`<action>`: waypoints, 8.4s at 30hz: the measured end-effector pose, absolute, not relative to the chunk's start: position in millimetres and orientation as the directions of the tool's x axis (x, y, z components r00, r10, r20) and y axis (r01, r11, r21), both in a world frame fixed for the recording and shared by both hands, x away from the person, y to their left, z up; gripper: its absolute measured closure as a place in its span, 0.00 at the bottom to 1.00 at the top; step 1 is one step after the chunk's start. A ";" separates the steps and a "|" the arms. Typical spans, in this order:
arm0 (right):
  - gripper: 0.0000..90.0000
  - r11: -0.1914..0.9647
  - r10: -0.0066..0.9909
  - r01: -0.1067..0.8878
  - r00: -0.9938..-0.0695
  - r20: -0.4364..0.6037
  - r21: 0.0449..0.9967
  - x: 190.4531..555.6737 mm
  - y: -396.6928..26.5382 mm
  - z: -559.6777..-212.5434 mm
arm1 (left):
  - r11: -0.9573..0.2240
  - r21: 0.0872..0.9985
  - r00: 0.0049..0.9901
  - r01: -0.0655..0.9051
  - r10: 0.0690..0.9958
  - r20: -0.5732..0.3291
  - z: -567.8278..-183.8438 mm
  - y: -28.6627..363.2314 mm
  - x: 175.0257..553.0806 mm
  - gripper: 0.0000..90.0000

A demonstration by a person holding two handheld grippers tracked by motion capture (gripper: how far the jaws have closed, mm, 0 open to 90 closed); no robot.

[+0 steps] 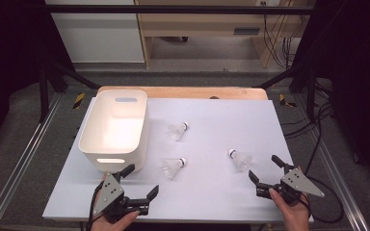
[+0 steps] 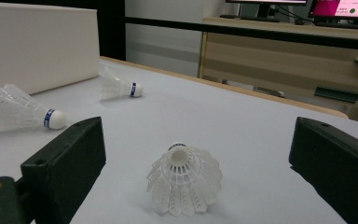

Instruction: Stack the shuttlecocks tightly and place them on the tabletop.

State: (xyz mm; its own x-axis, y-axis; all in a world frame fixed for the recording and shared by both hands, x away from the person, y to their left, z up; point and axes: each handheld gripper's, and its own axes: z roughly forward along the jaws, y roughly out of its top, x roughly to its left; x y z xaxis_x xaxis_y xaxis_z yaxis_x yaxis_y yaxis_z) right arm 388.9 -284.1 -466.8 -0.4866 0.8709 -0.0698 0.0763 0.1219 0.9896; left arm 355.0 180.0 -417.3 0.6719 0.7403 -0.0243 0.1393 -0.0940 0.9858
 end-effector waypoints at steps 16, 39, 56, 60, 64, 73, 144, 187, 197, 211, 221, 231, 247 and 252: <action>0.04 0.117 0.877 0.092 -0.477 -0.059 0.989 388.6 -285.3 -467.6 | -0.218 0.949 0.694 0.227 0.720 -0.001 -433.2 133.1 384.8 0.02; 0.04 0.139 0.873 0.099 -0.482 -0.075 0.985 388.2 -280.3 -467.6 | -0.219 0.908 0.624 0.356 0.779 -0.057 -454.2 143.2 389.9 0.13; 0.05 0.150 0.876 0.103 -0.476 -0.083 0.983 385.9 -281.5 -467.5 | -0.281 0.873 0.663 0.399 0.746 -0.063 -462.3 133.2 404.8 0.49; 0.05 0.154 0.875 0.106 -0.476 -0.086 0.982 386.5 -280.2 -467.3 | -0.296 0.862 0.659 0.411 0.750 -0.057 -464.5 131.2 408.4 0.53; 0.05 0.164 0.872 0.106 -0.480 -0.094 0.981 386.3 -278.9 -467.5 | -0.294 0.861 0.658 0.416 0.751 -0.061 -465.9 130.3 410.1 0.53; 0.05 0.164 0.873 0.106 -0.478 -0.095 0.981 385.7 -279.5 -467.6 | -0.298 0.857 0.660 0.421 0.748 -0.064 -466.7 127.9 412.1 0.57; 0.05 0.176 0.872 0.107 -0.479 -0.104 0.979 386.4 -278.8 -468.0 | -0.324 0.843 0.671 0.430 0.739 -0.058 -472.5 122.4 423.3 0.77; 0.05 0.181 0.870 0.113 -0.481 -0.106 0.977 386.4 -277.9 -468.6 | -0.347 0.833 0.676 0.430 0.736 -0.042 -478.4 116.0 427.9 0.80; 0.05 0.181 0.870 0.113 -0.481 -0.106 0.977 386.5 -278.0 -468.8 | -0.351 0.832 0.676 0.429 0.736 -0.038 -479.2 114.2 428.7 0.80; 0.05 0.181 0.870 0.115 -0.482 -0.105 0.977 386.6 -278.0 -468.9 | -0.354 0.832 0.676 0.427 0.736 -0.034 -479.9 111.1 431.7 0.82; 0.05 0.181 0.870 0.114 -0.482 -0.105 0.977 386.5 -278.5 -468.9 | -0.358 0.836 0.673 0.415 0.740 -0.018 -479.0 107.5 434.0 0.87; 0.05 0.181 0.870 0.115 -0.483 -0.104 0.977 386.4 -278.0 -468.9 | -0.364 0.842 0.668 0.397 0.744 0.007 -478.3 107.8 433.7 0.94; 0.05 0.183 0.868 0.115 -0.486 -0.106 0.976 387.1 -277.3 -469.6 | -0.368 0.862 0.608 0.349 0.789 0.090 -465.8 109.3 441.4 0.98; 0.04 0.183 0.867 0.115 -0.487 -0.105 0.976 387.4 -277.1 -469.9 | -0.372 0.860 0.583 0.349 0.804 0.111 -465.4 104.8 449.5 0.98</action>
State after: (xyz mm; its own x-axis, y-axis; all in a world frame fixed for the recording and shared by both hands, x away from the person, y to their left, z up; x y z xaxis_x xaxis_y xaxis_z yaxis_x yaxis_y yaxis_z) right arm 387.4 -277.1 -469.9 -0.4870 0.8671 -0.1048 0.1152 0.1827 0.9764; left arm 449.5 104.8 -465.4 0.5835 0.8045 0.1111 0.3487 -0.3717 0.8604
